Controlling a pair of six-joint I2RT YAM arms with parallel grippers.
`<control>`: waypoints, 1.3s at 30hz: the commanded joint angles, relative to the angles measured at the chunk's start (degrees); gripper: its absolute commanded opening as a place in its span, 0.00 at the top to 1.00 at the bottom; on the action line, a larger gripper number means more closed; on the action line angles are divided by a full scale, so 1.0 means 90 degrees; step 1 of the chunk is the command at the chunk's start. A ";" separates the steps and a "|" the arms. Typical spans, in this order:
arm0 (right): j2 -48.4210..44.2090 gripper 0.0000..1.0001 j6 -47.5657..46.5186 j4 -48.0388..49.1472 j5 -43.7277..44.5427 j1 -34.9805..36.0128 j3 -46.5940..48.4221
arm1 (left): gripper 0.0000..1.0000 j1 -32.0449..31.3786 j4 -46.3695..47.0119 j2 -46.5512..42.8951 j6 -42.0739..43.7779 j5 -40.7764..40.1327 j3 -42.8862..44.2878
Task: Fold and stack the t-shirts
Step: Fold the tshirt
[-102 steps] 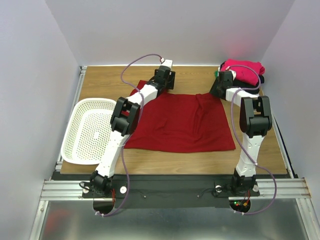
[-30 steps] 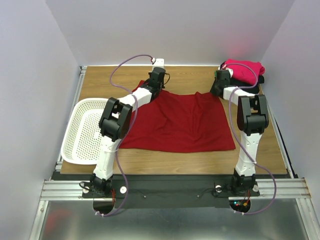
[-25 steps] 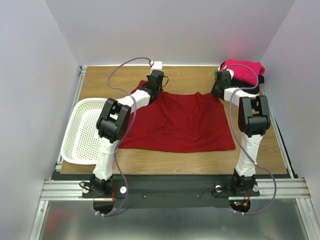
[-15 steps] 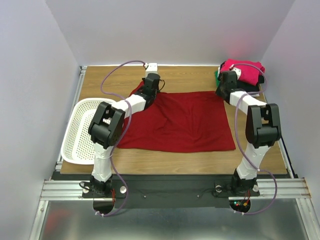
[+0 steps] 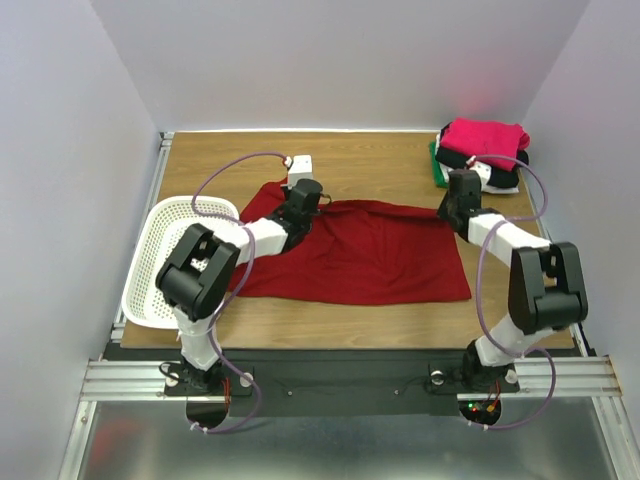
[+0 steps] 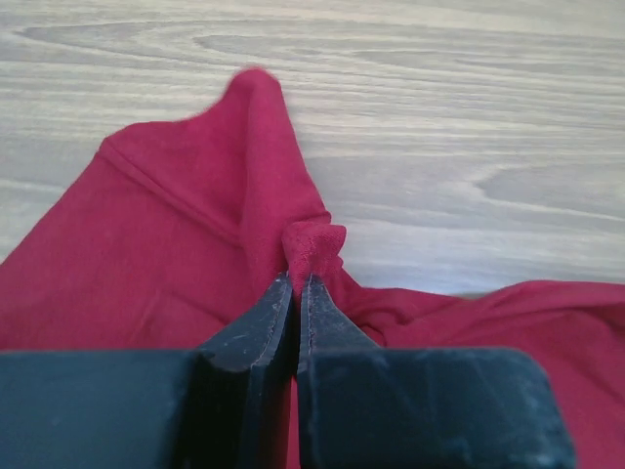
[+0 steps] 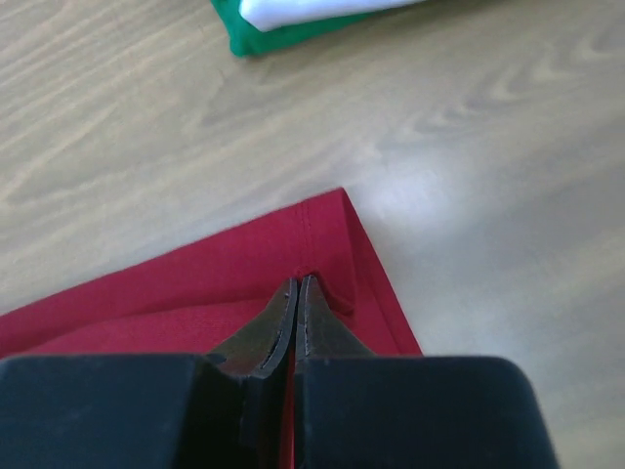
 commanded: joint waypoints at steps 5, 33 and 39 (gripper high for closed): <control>-0.1621 1.00 0.0168 0.0318 0.0510 0.0085 -0.1124 | 1.00 -0.0597 0.0659 -0.1100 -0.0352 -0.1051 -0.0927; -0.4083 0.97 0.0783 -0.0795 0.1437 0.0447 -0.2844 | 0.93 -0.1847 -0.0072 -0.1892 -0.1875 -0.2204 -0.2677; -0.4580 0.38 0.0813 -0.1039 0.1634 0.0466 -0.2806 | 0.26 -0.2092 -0.0697 -0.2300 -0.2198 -0.2301 -0.2823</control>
